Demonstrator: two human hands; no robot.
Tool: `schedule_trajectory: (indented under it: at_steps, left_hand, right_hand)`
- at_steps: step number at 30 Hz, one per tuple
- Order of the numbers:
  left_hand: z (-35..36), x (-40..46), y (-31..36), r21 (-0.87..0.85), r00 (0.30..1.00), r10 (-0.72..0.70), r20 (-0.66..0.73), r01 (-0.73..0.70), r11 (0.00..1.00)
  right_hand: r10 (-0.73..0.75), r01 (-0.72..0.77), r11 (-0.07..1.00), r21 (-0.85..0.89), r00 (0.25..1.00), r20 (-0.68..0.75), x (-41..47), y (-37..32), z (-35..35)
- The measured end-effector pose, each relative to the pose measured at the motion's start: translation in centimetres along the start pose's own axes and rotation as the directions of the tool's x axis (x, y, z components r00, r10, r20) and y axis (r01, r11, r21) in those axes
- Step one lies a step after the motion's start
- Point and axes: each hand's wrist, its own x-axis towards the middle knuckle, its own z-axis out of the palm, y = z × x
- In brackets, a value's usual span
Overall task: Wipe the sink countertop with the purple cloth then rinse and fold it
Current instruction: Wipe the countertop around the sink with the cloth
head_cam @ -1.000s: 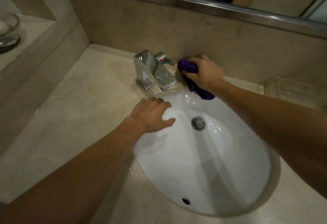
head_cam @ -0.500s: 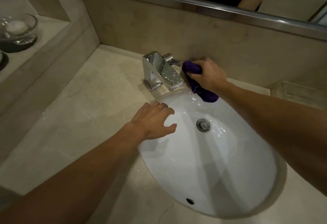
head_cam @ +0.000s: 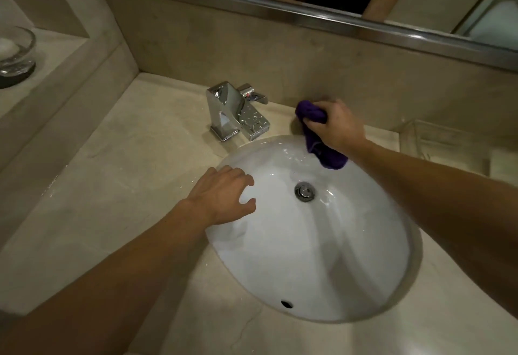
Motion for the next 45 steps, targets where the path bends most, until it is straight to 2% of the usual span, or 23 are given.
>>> schedule_trajectory:
  at_steps: [3, 6, 8, 12, 19, 24, 27, 29, 31, 32, 33, 35, 36, 38, 41, 45]
  left_hand:
    - [-0.3, 0.4, 0.2, 0.002, 1.000, 0.009, 0.001, -0.009, 1.000]
    - [-0.3, 0.4, 0.1, -0.004, 1.000, 0.023, -0.001, -0.023, 1.000]
    - [0.0, 0.1, 0.0, -0.008, 0.999, 0.036, 0.010, -0.036, 0.999]
    - [0.2, -0.1, -0.3, -0.004, 1.000, 0.020, 0.019, -0.020, 1.000]
    - [-1.4, -1.3, -0.9, -0.015, 0.999, 0.004, -0.044, -0.005, 1.000]
    - [-2.9, -2.9, -2.3, -0.168, 0.973, -0.216, -0.079, 0.200, 0.965]
    - [-2.8, -5.3, -2.7, -0.296, 0.920, -0.383, -0.085, 0.343, 0.891]
    - [-2.4, -7.2, -2.9, -0.414, 0.866, -0.498, -0.054, 0.434, 0.800]
    - [-2.1, -9.2, -3.2, -0.546, 0.799, -0.601, 0.014, 0.509, 0.665]
    - [-2.0, -10.2, -3.3, -0.643, 0.754, -0.652, 0.074, 0.536, 0.547]
    - [-2.1, -11.1, -3.3, -0.748, 0.708, -0.687, 0.163, 0.542, 0.382]
    - [-2.9, -12.5, -3.4, -0.870, 0.660, -0.642, 0.390, 0.493, -0.022]
    - [-3.2, -13.1, -3.5, -0.880, 0.674, -0.580, 0.457, 0.439, -0.184]
    - [-4.0, -13.6, -4.1, -0.868, 0.746, -0.470, 0.472, 0.299, -0.398]
    - [-5.2, -13.6, -5.5, -0.818, 0.782, -0.416, 0.464, 0.198, -0.540]
    - [-5.0, -13.3, -8.0, -0.819, 0.770, -0.434, 0.468, 0.193, -0.541]
  right_hand:
    - [0.170, -0.176, 0.977, -0.120, 0.984, -0.053, -1.1, 3.6, -1.2]
    - [0.320, -0.324, 0.942, -0.083, 0.946, -0.060, -2.2, 6.9, -0.9]
    - [0.343, -0.345, 0.936, -0.063, 0.939, -0.039, -2.5, 7.5, -0.3]
    - [0.276, -0.275, 0.960, -0.059, 0.961, 0.010, -3.3, 5.1, 0.3]
    - [0.129, -0.150, 0.983, 0.103, 0.975, 0.183, -5.7, 0.1, 0.8]
    - [0.122, -0.166, 0.960, 0.225, 0.973, 0.196, -9.4, -3.8, 2.1]
    - [0.064, -0.147, 0.936, 0.321, 0.965, 0.254, -11.9, -7.1, 2.4]
    - [0.020, -0.155, 0.896, 0.416, 0.950, 0.311, -13.3, -9.8, 2.4]
    - [-0.002, -0.193, 0.838, 0.510, 0.934, 0.357, -14.4, -12.6, 2.8]
    - [-0.004, -0.224, 0.801, 0.555, 0.926, 0.379, -14.8, -14.1, 3.1]
    - [0.003, -0.272, 0.749, 0.604, 0.913, 0.408, -15.1, -15.7, 3.4]
    - [0.023, -0.395, 0.602, 0.695, 0.878, 0.479, -15.7, -18.9, 3.9]
    - [0.019, -0.449, 0.511, 0.733, 0.858, 0.513, -16.0, -20.5, 4.1]
    - [-0.003, -0.513, 0.377, 0.771, 0.832, 0.555, -16.3, -23.6, 4.5]
    - [-0.014, -0.547, 0.339, 0.766, 0.811, 0.585, -15.9, -27.2, 5.4]
    - [-0.001, -0.570, 0.391, 0.723, 0.785, 0.619, -14.7, -29.6, 6.4]
